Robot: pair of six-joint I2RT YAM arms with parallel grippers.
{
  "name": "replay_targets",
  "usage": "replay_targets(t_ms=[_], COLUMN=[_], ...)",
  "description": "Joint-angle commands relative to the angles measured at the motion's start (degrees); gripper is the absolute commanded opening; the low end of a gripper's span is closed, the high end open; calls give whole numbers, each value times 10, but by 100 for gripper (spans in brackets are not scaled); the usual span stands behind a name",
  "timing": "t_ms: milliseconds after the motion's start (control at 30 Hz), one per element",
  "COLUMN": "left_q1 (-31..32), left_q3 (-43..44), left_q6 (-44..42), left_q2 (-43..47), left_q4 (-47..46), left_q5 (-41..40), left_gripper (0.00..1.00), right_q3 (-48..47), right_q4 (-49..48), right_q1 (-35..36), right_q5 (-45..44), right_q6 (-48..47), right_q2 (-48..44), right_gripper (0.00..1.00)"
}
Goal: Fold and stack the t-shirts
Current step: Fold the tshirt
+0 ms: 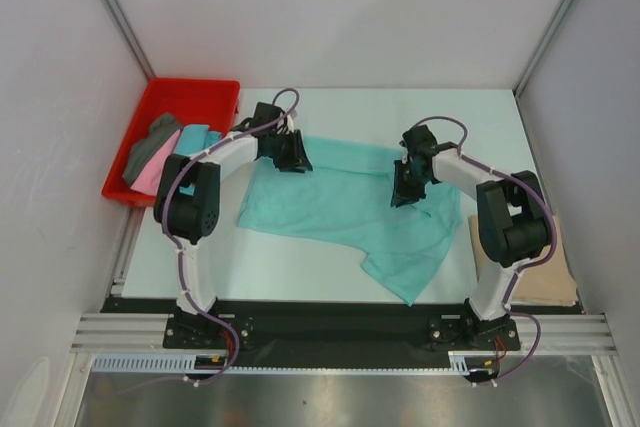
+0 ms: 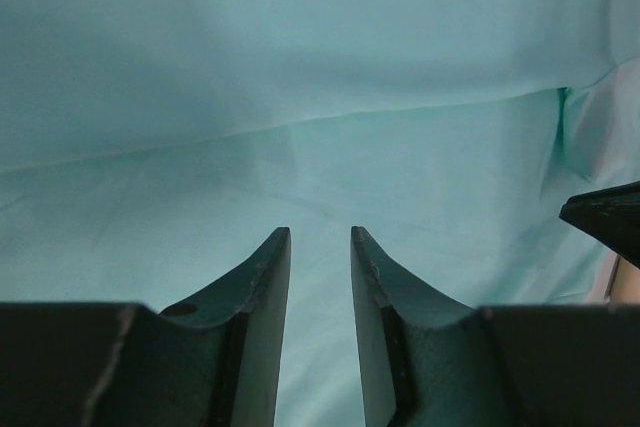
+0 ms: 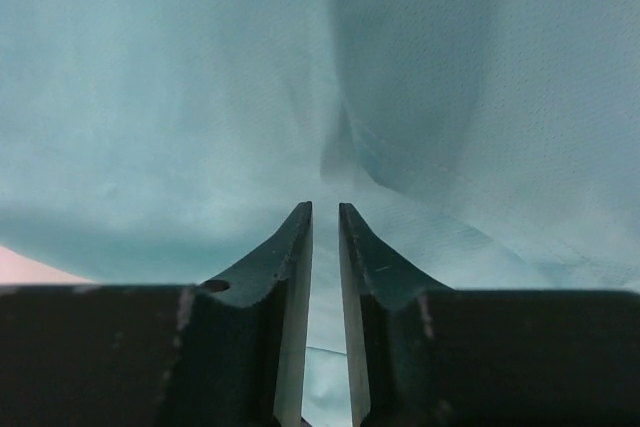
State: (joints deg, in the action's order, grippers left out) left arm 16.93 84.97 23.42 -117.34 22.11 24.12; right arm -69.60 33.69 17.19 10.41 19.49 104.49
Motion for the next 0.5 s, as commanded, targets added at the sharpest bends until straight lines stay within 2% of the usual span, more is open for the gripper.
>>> replay_targets(t_ms=[0,67,200,300,467], left_q1=[-1,-1,-4,-14,-65], left_q3=[-19,-28,-59,-116,-212], left_q6=[-16,-30,-30,-13,23], left_q2=[53,78,136,195,292], left_q4=[24,51,100,105,116], left_q5=[-28,-71,-149,-179,-224], left_gripper=[36,37,40,43,46], right_q3=[10,14,32,77,164], right_q4=[-19,-14,29,50,81], right_q1=[3,3,3,2,-21], right_q5=[-14,-21,-50,-65,-69], right_q6=[14,15,29,57,109], right_q2=[-38,-50,-88,-146,-240], right_gripper=[22,29,36,40,44])
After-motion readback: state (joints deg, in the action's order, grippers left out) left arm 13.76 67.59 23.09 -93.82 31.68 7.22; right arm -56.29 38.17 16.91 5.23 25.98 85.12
